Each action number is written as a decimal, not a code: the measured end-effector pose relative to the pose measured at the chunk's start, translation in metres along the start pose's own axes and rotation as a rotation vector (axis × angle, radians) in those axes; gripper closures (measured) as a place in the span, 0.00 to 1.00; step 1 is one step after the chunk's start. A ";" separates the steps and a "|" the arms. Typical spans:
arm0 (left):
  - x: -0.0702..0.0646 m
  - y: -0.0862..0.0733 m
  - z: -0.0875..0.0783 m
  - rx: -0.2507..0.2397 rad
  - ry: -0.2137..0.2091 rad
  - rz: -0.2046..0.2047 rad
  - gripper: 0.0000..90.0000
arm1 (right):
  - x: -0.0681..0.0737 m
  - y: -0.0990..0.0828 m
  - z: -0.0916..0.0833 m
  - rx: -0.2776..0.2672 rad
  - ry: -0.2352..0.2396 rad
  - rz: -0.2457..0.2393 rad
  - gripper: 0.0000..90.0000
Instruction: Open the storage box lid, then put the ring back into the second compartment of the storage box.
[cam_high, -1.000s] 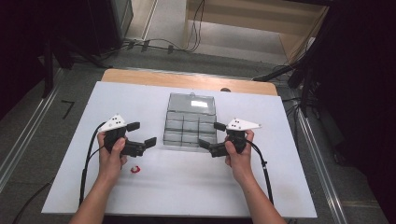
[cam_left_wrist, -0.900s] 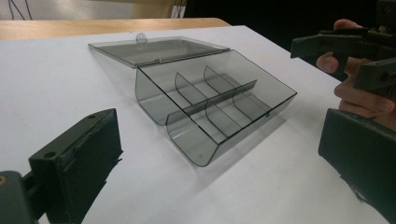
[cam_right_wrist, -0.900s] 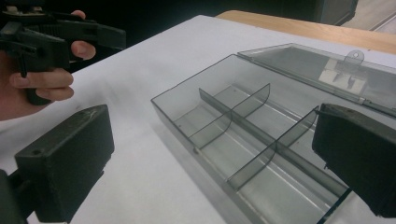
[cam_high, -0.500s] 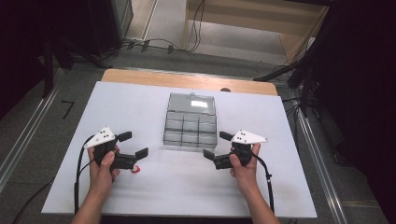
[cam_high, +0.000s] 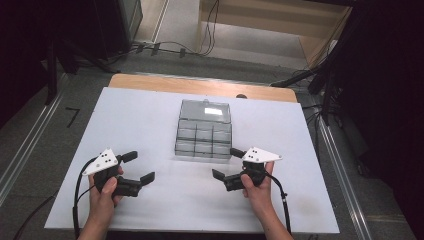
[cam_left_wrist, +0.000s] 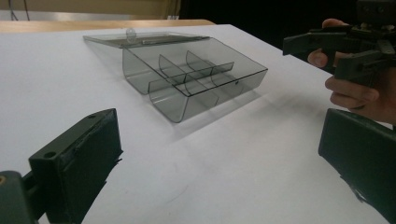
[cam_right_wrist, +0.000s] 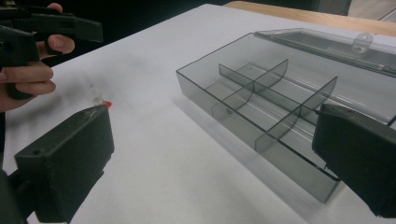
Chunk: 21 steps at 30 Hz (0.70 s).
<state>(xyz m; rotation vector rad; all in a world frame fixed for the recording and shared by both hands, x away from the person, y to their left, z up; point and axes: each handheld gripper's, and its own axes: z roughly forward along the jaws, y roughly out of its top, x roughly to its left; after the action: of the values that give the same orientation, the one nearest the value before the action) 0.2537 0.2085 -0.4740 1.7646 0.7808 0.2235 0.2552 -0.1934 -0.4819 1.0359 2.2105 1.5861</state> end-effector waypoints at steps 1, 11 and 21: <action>0.001 -0.001 -0.002 0.000 0.002 -0.004 0.00 | 0.001 0.000 0.001 0.000 0.005 -0.003 0.00; 0.009 -0.009 -0.026 -0.023 0.027 -0.011 0.00 | 0.019 0.004 0.014 0.037 0.045 -0.039 0.00; 0.020 -0.015 -0.030 -0.041 -0.005 -0.041 0.00 | 0.035 0.015 0.034 0.064 0.094 -0.058 0.00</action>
<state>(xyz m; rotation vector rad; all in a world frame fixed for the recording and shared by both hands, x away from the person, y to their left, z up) 0.2477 0.2463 -0.4815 1.7087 0.8031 0.2066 0.2545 -0.1432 -0.4741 0.9230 2.3445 1.5795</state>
